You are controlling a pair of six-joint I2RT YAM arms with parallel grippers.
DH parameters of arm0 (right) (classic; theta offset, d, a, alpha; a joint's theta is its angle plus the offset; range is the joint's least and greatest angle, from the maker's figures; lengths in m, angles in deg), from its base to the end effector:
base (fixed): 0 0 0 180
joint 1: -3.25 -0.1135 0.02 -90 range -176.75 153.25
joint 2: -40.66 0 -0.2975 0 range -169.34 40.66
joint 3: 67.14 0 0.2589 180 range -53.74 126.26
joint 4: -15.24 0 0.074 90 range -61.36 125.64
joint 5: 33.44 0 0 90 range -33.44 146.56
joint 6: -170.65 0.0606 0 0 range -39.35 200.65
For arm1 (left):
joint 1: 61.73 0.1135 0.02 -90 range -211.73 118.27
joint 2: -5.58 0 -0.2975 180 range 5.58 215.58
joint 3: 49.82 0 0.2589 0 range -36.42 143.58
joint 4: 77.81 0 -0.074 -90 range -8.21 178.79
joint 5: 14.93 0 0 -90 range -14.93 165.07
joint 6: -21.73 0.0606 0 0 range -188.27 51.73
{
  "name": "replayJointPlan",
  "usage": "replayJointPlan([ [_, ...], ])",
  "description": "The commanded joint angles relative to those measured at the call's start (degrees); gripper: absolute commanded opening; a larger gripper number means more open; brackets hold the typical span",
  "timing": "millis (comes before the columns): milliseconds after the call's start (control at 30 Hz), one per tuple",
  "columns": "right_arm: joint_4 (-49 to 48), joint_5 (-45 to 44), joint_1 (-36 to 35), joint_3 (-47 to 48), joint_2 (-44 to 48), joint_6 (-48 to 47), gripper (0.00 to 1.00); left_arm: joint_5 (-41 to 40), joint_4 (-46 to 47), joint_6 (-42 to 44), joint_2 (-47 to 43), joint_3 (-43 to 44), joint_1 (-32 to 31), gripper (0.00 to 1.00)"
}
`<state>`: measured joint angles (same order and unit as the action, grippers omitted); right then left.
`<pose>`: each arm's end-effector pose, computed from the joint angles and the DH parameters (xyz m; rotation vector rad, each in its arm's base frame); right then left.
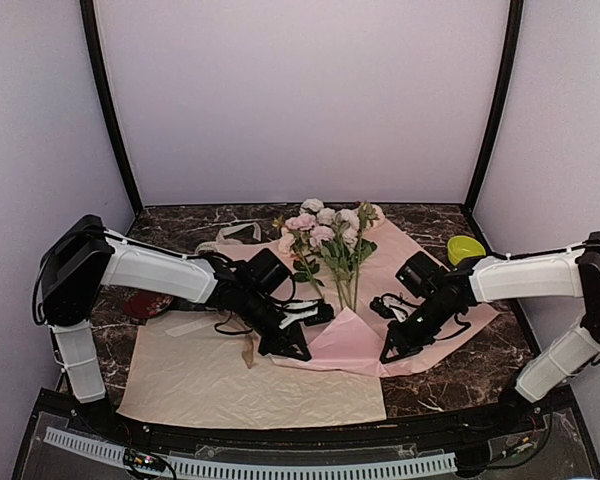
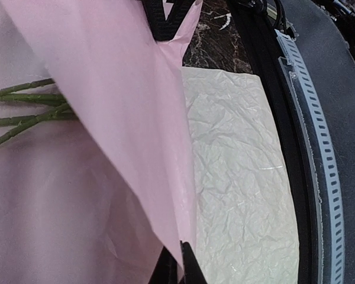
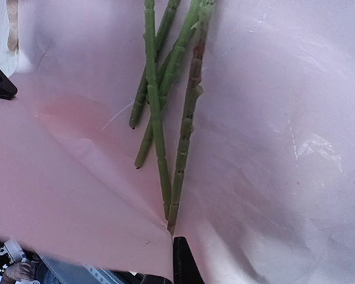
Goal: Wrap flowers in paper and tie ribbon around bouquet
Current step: Fold the bottom corner of the flattened wrapping paper at the center of the board, then press the fold line on the 1/4-folded wrapping paper.
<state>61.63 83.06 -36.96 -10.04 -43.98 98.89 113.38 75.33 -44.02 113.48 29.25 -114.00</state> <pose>0.1790 0.1867 0.1668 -0.6724 2.9385 0.8268 0.2192 -0.3447 0.1714 1.7801 1.8191 -1.0420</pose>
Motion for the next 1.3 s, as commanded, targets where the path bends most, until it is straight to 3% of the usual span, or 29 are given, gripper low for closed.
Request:
replayJointPlan([
  [0,1.1,-6.7,1.1,1.4,0.9,1.1,0.0,-4.9,-4.3,-0.9,0.9,1.5,1.3,0.0],
  [167,4.3,-12.4,1.4,2.8,0.8,1.8,0.0,-8.3,-8.0,-0.1,3.6,4.0,1.5,0.0],
  [400,10.7,-18.7,1.2,7.3,5.9,4.5,0.17,-5.9,-7.4,-0.4,3.8,4.1,1.5,0.0],
  [500,13.3,-23.2,-0.2,10.6,10.6,6.8,0.19,-6.1,-7.4,-0.6,3.9,4.3,1.5,0.0],
  [567,10.3,-22.1,-3.0,10.5,14.0,7.8,0.2,-6.2,-7.6,-0.7,4.0,4.3,1.5,0.0],
  [700,-7.3,-8.7,-7.3,2.5,15.8,12.9,0.21,-6.4,-7.6,-0.5,4.2,4.4,1.6,0.0],
  [900,-22.6,-7.6,-11.3,-2.0,8.0,16.8,0.12,-7.2,-7.4,-0.9,4.5,4.9,1.6,0.0],
  [1033,-21.2,-12.0,-11.3,-5.1,3.7,18.3,0.09,-7.8,-7.4,-0.8,4.6,5.3,1.6,0.0],
  [1267,-17.0,-16.4,-11.3,-12.4,6.2,23.5,0.06,-10.9,-8.7,-0.2,4.6,6.1,1.6,0.0],
])
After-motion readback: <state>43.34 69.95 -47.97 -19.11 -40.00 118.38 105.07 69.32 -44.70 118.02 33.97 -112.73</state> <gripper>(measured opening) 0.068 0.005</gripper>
